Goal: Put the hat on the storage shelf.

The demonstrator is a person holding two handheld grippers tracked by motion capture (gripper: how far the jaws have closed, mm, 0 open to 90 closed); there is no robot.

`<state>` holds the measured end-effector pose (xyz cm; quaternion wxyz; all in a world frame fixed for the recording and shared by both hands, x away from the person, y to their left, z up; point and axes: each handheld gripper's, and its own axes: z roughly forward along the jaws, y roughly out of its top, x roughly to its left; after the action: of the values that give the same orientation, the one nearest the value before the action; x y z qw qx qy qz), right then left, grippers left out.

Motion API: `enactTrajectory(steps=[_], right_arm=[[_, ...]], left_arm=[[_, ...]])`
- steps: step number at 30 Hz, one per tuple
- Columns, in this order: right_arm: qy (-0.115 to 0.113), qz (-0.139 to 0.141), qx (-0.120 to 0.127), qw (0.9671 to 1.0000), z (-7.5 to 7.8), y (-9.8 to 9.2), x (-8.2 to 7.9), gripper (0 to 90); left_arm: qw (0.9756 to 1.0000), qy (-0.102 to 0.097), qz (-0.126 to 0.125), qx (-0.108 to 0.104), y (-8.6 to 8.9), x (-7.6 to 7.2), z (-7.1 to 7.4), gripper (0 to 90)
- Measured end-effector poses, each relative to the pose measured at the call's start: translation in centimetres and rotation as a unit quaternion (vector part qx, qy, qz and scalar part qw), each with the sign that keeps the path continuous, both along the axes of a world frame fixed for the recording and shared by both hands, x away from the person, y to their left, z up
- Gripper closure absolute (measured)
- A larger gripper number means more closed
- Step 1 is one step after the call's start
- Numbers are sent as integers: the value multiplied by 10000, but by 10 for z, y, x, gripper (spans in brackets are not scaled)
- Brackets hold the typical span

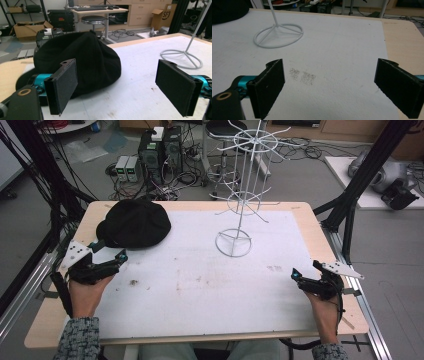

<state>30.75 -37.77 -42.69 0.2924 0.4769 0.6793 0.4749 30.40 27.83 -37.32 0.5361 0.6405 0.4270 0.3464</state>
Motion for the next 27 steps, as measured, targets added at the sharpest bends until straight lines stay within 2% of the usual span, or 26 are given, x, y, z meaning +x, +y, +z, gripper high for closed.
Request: enactTrajectory(steps=[8,14,20,22,27], right_arm=[[24,7,-5,10000,-2,-2,1,86],[9,16,-64,10000,-2,-3,1,86],[-34,46,-101,9999,-2,-3,0,86],[-34,70,-83,9999,-2,-1,-1,86],[-68,139,-97,9998,-2,2,-1,86]], left_arm=[[9993,88,-66,367,7,26,26,180],[9988,97,-86,473,11,49,40,180],[9989,51,-119,447,12,77,52,179],[9983,3,-63,576,11,90,56,180],[9984,-105,68,544,5,119,60,179]])
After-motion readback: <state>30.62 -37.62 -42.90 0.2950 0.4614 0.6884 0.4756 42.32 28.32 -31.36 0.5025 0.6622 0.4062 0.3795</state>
